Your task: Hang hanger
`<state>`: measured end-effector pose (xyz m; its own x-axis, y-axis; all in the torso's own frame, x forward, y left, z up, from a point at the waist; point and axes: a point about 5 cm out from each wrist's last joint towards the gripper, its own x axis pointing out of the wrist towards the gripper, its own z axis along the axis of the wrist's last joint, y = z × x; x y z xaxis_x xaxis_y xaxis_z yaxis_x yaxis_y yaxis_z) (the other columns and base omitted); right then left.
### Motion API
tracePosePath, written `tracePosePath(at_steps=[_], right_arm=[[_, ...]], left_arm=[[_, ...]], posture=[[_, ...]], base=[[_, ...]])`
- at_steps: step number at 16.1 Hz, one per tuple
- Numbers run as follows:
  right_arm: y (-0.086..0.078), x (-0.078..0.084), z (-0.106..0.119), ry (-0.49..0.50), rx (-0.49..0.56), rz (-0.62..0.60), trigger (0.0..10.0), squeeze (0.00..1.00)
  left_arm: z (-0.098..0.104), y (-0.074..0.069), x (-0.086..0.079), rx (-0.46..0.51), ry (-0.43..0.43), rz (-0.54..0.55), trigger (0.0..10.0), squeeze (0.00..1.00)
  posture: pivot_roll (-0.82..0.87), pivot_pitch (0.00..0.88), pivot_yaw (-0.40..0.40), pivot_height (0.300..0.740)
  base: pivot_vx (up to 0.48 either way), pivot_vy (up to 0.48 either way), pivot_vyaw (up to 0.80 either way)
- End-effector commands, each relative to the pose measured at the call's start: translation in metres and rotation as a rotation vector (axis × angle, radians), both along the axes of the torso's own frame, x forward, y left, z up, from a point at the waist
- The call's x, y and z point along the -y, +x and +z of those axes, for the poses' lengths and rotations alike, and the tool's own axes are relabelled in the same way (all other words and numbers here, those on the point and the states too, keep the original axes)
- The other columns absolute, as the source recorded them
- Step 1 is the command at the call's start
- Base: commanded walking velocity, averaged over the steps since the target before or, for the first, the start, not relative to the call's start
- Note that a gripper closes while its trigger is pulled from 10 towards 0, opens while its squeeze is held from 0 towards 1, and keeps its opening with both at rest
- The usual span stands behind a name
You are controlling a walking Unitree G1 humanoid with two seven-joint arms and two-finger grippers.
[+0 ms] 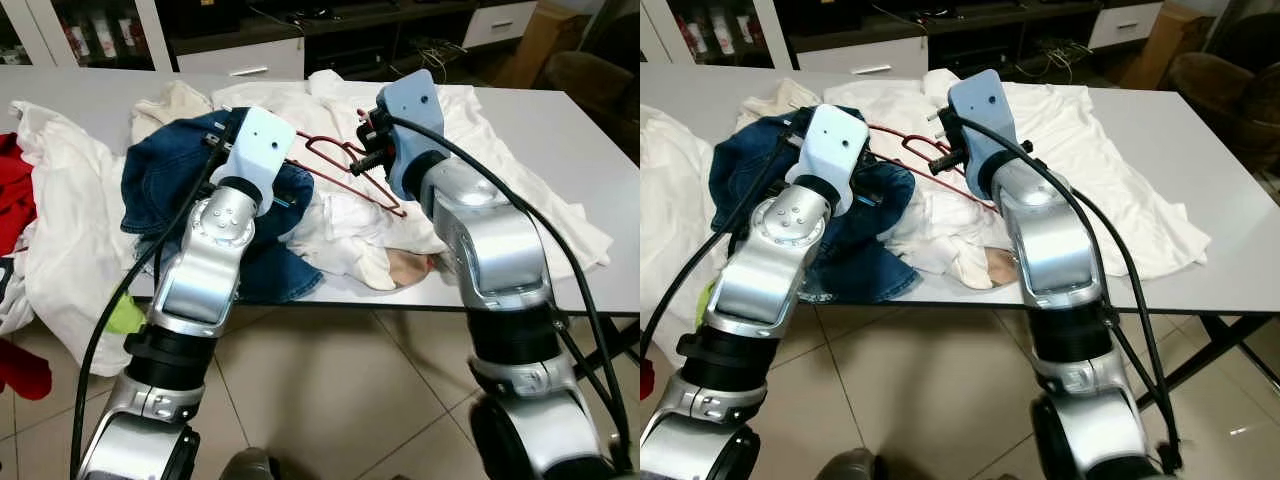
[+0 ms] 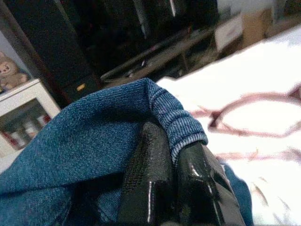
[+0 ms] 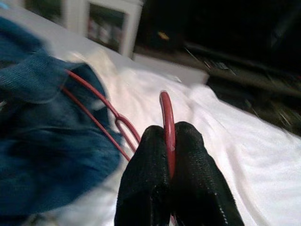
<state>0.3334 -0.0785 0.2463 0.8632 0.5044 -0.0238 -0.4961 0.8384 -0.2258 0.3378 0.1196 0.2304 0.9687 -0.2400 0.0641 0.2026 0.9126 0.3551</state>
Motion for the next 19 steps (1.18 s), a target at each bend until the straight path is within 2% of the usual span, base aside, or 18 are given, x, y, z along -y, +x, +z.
tracePosePath(at_steps=[1, 2, 4, 7, 9, 11, 12, 14, 15, 19], right_arm=[[-0.012, -0.01, -0.003, 0.011, 0.073, 0.156, 10.0, 0.0], [-0.012, -0.01, -0.004, 0.0, 0.081, 0.157, 10.0, 0.0], [-0.021, -0.011, -0.015, -0.092, 0.136, 0.192, 10.0, 0.0], [-0.025, -0.005, -0.025, -0.12, 0.157, 0.193, 10.0, 0.0], [-0.023, -0.006, -0.029, -0.124, 0.158, 0.172, 10.0, 0.0], [-0.02, -0.016, -0.024, -0.102, 0.16, 0.163, 10.0, 0.0], [-0.02, -0.019, -0.023, -0.094, 0.167, 0.171, 10.0, 0.0], [-0.021, -0.027, -0.017, -0.072, 0.192, 0.199, 10.0, 0.0], [-0.022, -0.03, -0.01, -0.041, 0.222, 0.229, 10.0, 0.0], [-0.028, -0.032, 0.005, 0.054, 0.286, 0.312, 10.0, 0.0]], left_arm=[[-0.002, -0.001, -0.015, -0.008, -0.107, -0.063, 10.0, 0.0], [-0.004, -0.001, -0.016, -0.021, -0.119, -0.058, 10.0, 0.0], [-0.012, 0.0, -0.018, -0.075, -0.168, -0.041, 10.0, 0.0], [-0.016, 0.002, -0.023, -0.098, -0.202, -0.049, 10.0, 0.0], [-0.017, -0.001, -0.015, -0.084, -0.139, -0.123, 10.0, 0.0], [-0.023, -0.008, -0.001, -0.093, -0.056, -0.209, 10.0, 0.0], [-0.025, -0.009, 0.003, -0.099, -0.053, -0.228, 10.0, 0.0], [-0.028, -0.012, 0.008, -0.083, 0.014, -0.256, 10.0, 0.0], [-0.027, -0.015, 0.011, -0.043, 0.087, -0.295, 10.0, 0.0], [-0.014, -0.019, 0.015, 0.059, 0.094, -0.344, 10.0, 0.0]], posture=[[0.18, 0.004, -0.018, 0.74], [0.18, 0.004, -0.018, 0.74], [0.18, 0.001, -0.02, 0.74], [0.18, 0.0, -0.022, 0.74], [0.17, 0.0, -0.021, 0.74], [0.17, 0.0, -0.021, 0.74], [0.17, 0.002, -0.023, 0.74], [0.17, 0.002, -0.027, 0.74], [0.18, 0.003, -0.03, 0.74], [0.18, 0.001, -0.033, 0.74]], base=[[0.0, 0.0, 0.0], [0.0, 0.0, 0.0], [0.0, 0.0, 0.0], [0.0, 0.0, 0.0], [0.0, 0.0, 0.0], [0.0, 0.0, 0.0], [0.0, 0.0, 0.0], [0.0, 0.0, 0.0], [0.0, 0.0, 0.0], [0.0, 0.0, 0.0]])
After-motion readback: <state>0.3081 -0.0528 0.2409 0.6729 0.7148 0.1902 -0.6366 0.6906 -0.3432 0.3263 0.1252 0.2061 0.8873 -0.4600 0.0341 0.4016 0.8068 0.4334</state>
